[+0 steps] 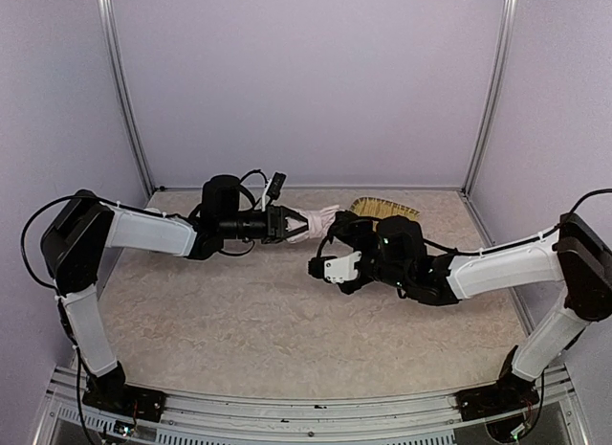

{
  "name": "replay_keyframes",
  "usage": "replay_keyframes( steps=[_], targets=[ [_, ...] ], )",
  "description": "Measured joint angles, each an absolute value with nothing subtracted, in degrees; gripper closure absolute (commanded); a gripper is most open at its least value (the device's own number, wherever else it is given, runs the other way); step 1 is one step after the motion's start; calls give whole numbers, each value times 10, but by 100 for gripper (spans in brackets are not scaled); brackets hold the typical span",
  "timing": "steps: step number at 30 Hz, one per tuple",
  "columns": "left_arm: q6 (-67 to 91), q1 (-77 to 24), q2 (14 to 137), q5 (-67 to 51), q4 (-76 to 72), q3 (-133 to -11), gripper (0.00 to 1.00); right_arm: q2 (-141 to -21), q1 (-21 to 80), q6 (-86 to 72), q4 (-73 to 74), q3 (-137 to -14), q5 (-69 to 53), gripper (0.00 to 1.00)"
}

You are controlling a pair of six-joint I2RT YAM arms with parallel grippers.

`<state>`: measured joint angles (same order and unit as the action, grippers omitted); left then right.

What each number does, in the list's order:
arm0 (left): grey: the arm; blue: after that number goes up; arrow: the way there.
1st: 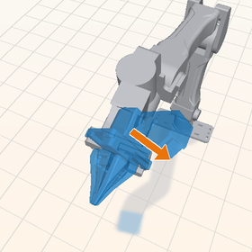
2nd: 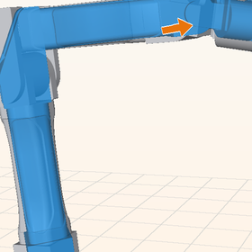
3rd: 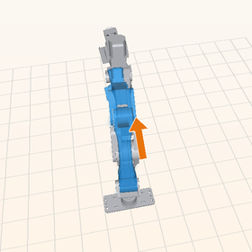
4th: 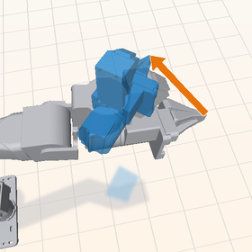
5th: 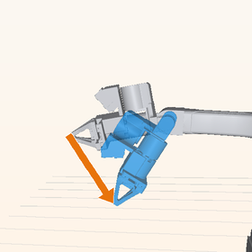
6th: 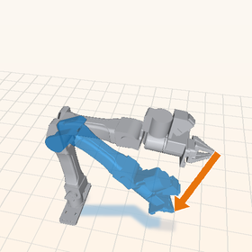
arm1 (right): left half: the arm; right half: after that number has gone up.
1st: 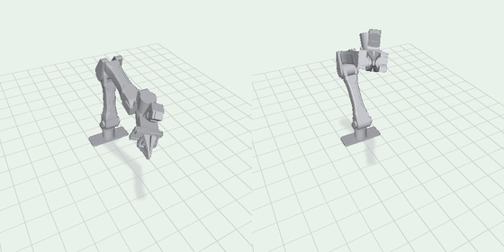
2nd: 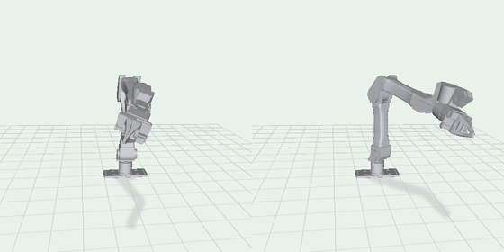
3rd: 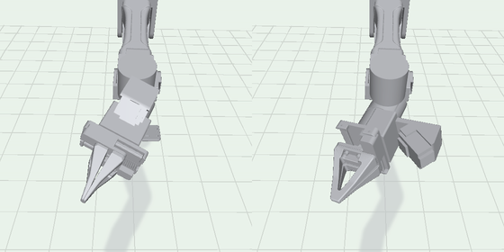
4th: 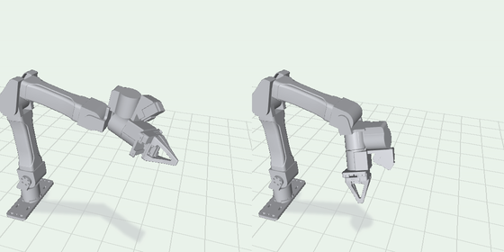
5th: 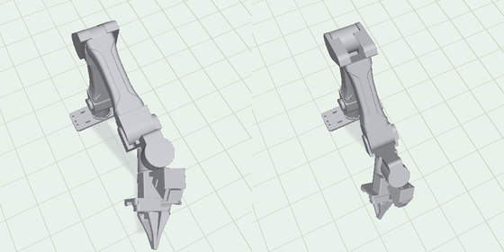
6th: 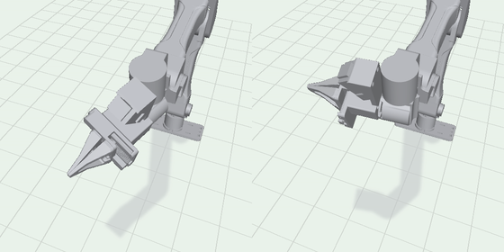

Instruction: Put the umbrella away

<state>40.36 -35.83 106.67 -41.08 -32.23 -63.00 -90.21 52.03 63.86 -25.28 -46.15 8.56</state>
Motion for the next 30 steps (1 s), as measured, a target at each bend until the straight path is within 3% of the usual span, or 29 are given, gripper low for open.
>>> replay_keyframes(
  steps=[9,18,25,27,30],
  targets=[
    [390,-356,1065,-418,-307,-633,100,-934,524,725,-334,-482,183,5],
    [389,-352,1063,-425,-305,-633,100,-824,526,647,-315,-448,112,0],
    [389,-360,1063,-435,-303,-633,100,-895,515,611,-266,-504,98,1],
    [387,-361,1063,-437,-301,-633,100,-912,511,610,-251,-509,99,7],
    [385,-364,1061,-442,-295,-633,100,-933,507,611,-231,-525,106,26]
  ],
)
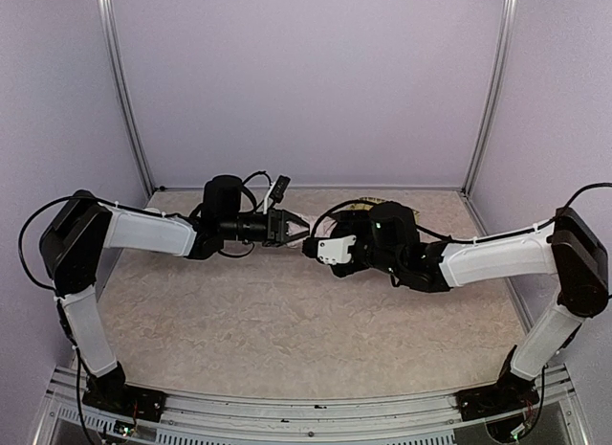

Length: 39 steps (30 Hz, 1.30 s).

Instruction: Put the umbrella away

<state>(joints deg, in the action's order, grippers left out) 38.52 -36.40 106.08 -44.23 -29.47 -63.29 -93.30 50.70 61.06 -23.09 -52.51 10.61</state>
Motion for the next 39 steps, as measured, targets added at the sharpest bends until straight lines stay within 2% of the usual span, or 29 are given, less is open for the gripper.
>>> replay_keyframes(
  steps=[4,10,11,13,15,16,20,32,36,39],
  targets=[
    [385,-364,1058,-448,-286,-633,100,-948,505,611,-226,-545,131,34],
    [386,-364,1057,-457,-287,-633,100,-954,505,618,-234,-546,153,69],
    [386,-364,1056,-458,-289,-633,95,-954,505,617,-234,-546,153,73],
    [386,-364,1056,-460,-290,-634,75,-954,505,615,-234,-546,154,84],
    [385,-364,1056,-461,-289,-634,60,-954,505,612,-231,-546,152,97],
    [383,-364,1056,-461,-289,-634,54,-952,505,608,-229,-546,150,100],
    [353,-368,1042,-460,-279,-634,44,-938,503,576,-211,-546,127,100],
    [176,-376,917,-449,-241,-635,31,-846,485,478,-177,-543,11,100],
    [74,-375,830,-432,-282,-552,24,-823,470,430,-139,-550,-56,100],
    [8,-392,778,-408,-347,-474,28,-814,465,392,-104,-572,-112,100]
  ],
)
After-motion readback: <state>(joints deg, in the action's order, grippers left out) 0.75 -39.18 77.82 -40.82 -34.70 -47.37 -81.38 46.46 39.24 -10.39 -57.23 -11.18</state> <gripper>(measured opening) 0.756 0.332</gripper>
